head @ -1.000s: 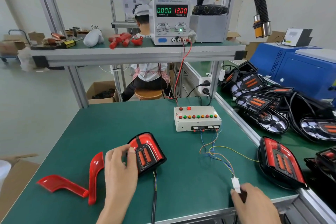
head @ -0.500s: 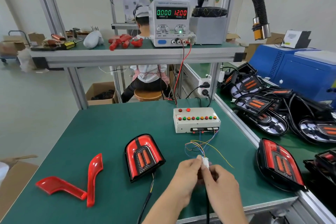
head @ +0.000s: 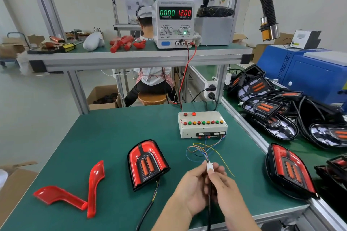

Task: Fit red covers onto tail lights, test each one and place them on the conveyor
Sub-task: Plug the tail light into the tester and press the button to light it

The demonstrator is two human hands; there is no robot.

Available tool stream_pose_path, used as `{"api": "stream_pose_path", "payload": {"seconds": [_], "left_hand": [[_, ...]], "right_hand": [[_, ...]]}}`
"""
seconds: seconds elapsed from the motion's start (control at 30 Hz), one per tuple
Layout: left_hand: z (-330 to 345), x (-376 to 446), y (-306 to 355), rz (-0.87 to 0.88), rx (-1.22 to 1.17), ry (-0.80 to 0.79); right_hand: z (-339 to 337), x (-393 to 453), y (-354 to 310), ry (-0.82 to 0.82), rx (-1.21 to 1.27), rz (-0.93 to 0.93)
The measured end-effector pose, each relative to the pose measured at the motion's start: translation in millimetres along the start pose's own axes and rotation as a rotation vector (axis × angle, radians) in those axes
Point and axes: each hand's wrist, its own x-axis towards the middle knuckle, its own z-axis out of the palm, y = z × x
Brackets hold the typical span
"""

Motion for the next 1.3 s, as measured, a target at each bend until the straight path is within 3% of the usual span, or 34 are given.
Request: {"api": "stream_pose_path", "payload": {"seconds": [0.4,0.57,0.77,0.87,0.97,1.1,1.17,1.3], "left_hand": [[0,15,0,-0.123,-0.115,0.129],[-7,25,5,-0.140,-0.225,0.176],[-8,27,-4,-0.073,-0.007,0.189],[-10,28,-6,-0.001,0.124,0.297],[-12,10,-4,0.070,0.473,0.362],[-30,-30,5,0.310,0.966,0.477],[-37,-50,14,0.414,0.936,0.502],[-44,-81,29,0.490,0.814,0.495]], "right_hand": [[4,1,0,0.080,-0.022,0.071],[10,-4,2,-0.011,-0.181,0.046],[7,-4,5,-0.033,-0.185,-0.064],[1,-7,5,-0.020,-0.284,-0.175],[-8,-9,-6,0.043,-0.455,-0.295],[-14,-16,-31,0.121,-0.614,-0.416],[-14,-22,-45,0.095,-0.586,-0.415],[-3,-35,-70,-0.083,-0.291,-0.357]]}}
